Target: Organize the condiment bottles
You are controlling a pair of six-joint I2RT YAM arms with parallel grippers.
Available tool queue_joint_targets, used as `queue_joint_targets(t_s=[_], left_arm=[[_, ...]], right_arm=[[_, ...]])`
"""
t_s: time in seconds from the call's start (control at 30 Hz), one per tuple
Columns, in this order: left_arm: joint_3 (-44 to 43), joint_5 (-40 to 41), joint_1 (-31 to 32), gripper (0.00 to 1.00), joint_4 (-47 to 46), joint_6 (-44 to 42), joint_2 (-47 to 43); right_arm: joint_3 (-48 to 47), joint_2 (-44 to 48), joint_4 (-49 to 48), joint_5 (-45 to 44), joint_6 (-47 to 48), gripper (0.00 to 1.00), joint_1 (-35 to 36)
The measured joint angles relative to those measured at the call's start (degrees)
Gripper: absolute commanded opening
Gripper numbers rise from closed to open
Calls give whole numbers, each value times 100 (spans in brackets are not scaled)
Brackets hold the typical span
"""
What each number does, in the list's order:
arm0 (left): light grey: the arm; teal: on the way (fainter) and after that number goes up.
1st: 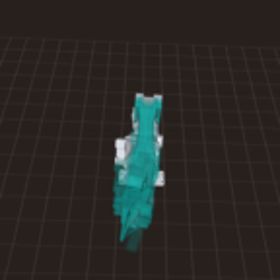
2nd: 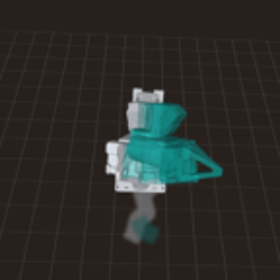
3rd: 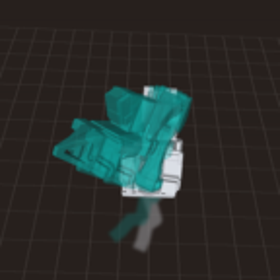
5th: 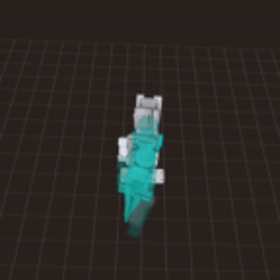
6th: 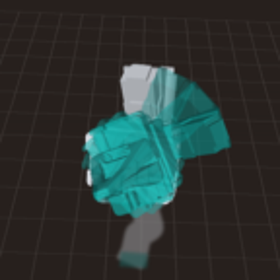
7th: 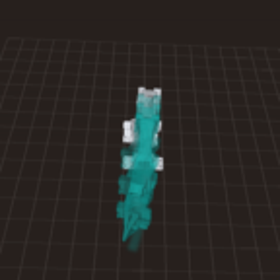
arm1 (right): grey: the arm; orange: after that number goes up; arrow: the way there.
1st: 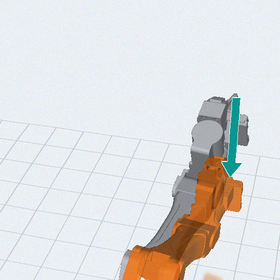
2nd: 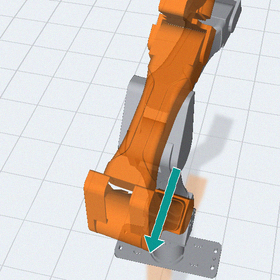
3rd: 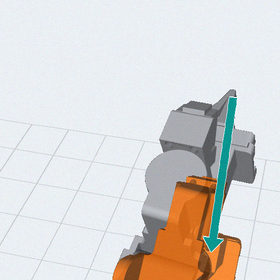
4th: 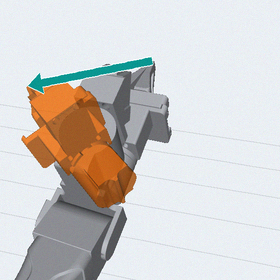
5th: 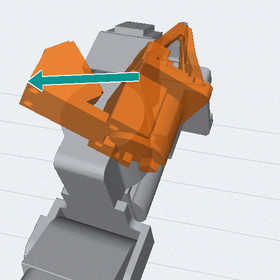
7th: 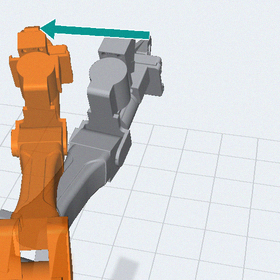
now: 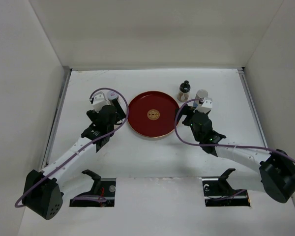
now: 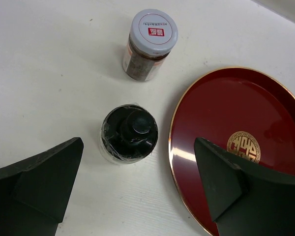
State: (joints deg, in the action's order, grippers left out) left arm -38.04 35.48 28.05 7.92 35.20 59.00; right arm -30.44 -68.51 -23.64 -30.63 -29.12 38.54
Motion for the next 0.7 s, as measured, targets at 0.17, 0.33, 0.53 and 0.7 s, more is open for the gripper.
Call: queue_joint_targets(t_s=[0.17,0.33,0.53,0.7], left_arm=[[-7,-13,-17,100,-66,-31,66],[-4,0,-22,100,-260,-199,46],[210,0,52,81,-492,-387,-98],[249,11,199,74,-555,-557,-74]], right_arm=[[-11,0,9,-9,2,100,24],[-22,-17,2,-22,15,100,72],[-24,-20,-17,79,105,29,101],[-26,-22,-44,168,63,61,122]])
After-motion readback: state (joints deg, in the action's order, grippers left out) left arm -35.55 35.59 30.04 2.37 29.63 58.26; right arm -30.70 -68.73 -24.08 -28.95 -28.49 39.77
